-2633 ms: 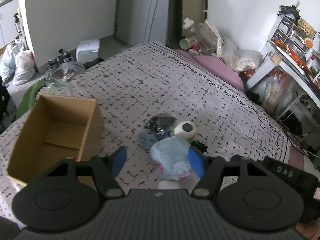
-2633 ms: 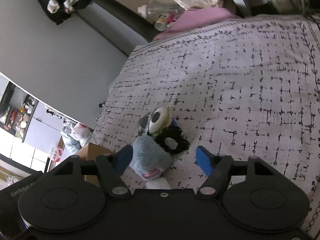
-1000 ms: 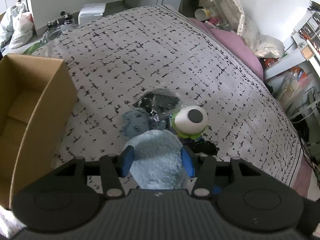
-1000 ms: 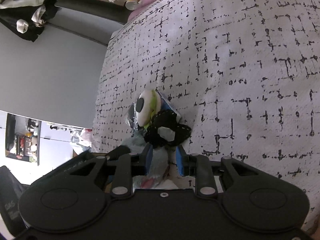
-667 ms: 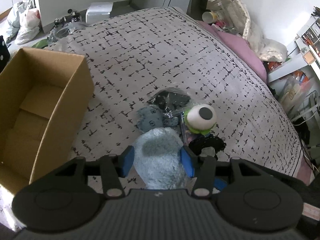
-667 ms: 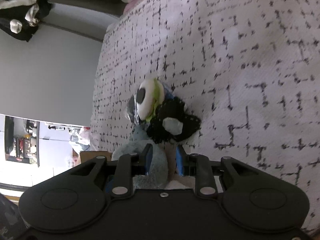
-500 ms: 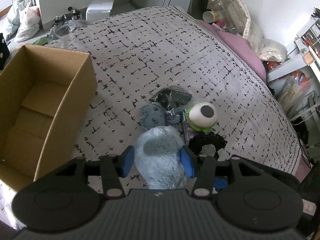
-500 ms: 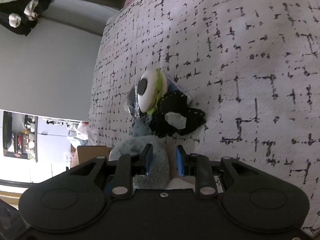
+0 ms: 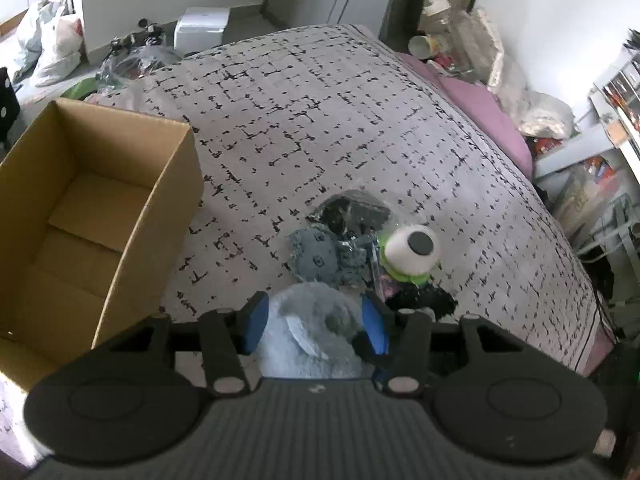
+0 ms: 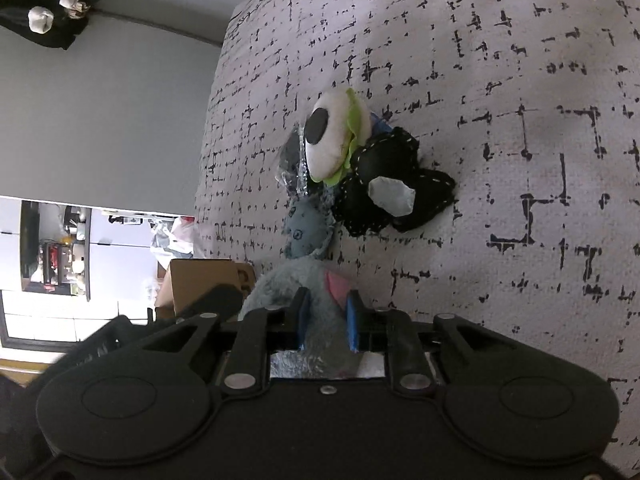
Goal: Organize soft objects
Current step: 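Lift the light blue plush with the left tool off the pile, then carry the light blue plush with the left tool into the cardboard box and release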
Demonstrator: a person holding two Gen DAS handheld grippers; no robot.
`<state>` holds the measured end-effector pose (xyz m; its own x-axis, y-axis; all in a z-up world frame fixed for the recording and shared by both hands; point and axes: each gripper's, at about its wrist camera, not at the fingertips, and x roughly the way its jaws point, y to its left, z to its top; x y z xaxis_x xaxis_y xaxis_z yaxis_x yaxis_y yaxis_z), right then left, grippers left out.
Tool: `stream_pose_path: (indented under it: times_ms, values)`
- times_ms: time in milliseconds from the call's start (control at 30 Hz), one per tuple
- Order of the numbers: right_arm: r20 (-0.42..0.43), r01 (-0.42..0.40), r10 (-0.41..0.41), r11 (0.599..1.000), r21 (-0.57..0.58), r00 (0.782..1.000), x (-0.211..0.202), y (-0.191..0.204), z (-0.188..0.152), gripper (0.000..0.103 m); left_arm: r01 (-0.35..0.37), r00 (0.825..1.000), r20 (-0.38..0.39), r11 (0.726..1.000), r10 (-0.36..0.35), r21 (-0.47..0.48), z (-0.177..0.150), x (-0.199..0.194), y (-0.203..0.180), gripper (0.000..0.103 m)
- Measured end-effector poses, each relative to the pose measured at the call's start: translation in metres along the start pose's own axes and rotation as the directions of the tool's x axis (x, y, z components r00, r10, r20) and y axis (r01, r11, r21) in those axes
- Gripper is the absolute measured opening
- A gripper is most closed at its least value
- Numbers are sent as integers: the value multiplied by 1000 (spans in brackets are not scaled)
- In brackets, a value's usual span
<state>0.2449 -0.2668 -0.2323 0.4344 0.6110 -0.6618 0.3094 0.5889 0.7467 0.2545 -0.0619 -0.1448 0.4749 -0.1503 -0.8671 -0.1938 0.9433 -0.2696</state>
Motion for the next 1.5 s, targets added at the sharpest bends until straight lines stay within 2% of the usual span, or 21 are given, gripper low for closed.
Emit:
stream_pose_path:
  times_ms: [233,400,467,667,867,967,1000,1167,1500]
  values:
    - [-7,-10,10,1000,24,1000,2,-3,1,19,-8,1000,-10,1000,8,21,0,10,-5,50]
    - [-22,-8,9,999,39,1000,4,-6,1,20,-20,999,-30,1000,20,-1,-3,18,-4,50]
    - [-25,-7,8,999,35,1000,5,-5,2,20,-31,999,-33,1000,31,-4,-4,19,-3,46]
    - [-32,-7,7,1000,21,999,9,1,-1,20,-54,996,-71,996,50,-66,-6,25,11,43]
    - [-29,30,-30,1000,-8,999,12,3,-2,23,-67,994,-92,995,60,-73,-12,22,20,43]
    - [-31,33,-34,999,-20,999,12,3,-3,23,-69,994,-86,994,62,-88,-17,23,24,41]
    - [-38,30,-31,999,-25,999,13,4,-4,24,-62,995,-79,991,53,-115,-18,23,27,27]
    - [-34,17,-19,999,-49,999,10,9,-5,22,-29,998,-64,985,18,-167,-16,20,32,23]
    - [39,-86,93,986,-142,995,-12,33,-2,20,47,998,35,988,-42,-149,1,-17,31,23]
